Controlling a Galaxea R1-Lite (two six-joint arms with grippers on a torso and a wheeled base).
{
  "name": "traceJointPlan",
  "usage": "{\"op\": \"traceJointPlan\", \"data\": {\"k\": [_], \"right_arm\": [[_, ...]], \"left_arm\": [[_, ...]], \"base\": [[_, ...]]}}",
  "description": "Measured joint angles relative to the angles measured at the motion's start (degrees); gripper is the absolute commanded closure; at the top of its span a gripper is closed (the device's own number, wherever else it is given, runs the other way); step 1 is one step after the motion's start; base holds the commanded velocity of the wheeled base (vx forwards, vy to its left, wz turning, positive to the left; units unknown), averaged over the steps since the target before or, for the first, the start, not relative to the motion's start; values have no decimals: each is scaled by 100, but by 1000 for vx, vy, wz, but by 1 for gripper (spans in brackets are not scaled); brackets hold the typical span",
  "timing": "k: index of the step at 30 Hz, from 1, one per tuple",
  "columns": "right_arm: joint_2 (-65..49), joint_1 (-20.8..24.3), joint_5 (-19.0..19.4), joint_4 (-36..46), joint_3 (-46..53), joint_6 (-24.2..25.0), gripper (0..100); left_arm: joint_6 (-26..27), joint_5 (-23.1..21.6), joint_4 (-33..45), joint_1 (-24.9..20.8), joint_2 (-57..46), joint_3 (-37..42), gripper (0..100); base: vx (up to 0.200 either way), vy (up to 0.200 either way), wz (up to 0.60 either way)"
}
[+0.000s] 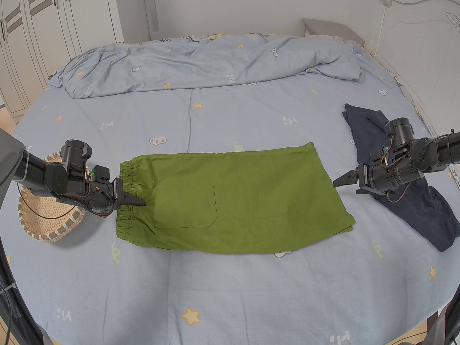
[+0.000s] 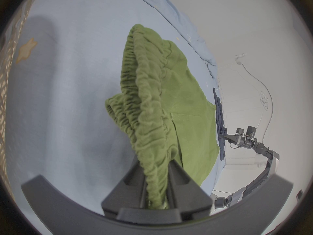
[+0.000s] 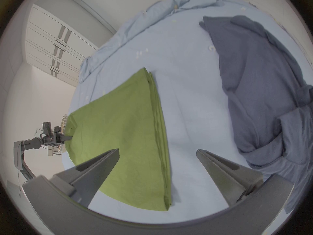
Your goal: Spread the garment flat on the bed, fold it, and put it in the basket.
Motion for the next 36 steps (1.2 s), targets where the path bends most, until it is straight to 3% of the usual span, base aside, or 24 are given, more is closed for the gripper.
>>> {"op": "traceJointPlan", "data": {"k": [14,21,34,35,36], "right_arm": [[286,218,30,390,35,-117,0],[284,354,358,410,151,-156,0],[280,445,396,440,194,-163,0],[290,436,396,438,185,-163,100],[300,424,397,438,179,-161,100]], "left_arm": [[13,-2,0,7,-51,-9,100],[15,-2,-2,5,-68,-1,100],[15,-2,-5,5,-99,5,100],[15,-2,-5,5,-99,5,100],[15,-2,-2,5,-101,5,100]], "base": [[0,0,0],[0,0,0],[0,0,0],[0,0,0],[0,0,0]]}}
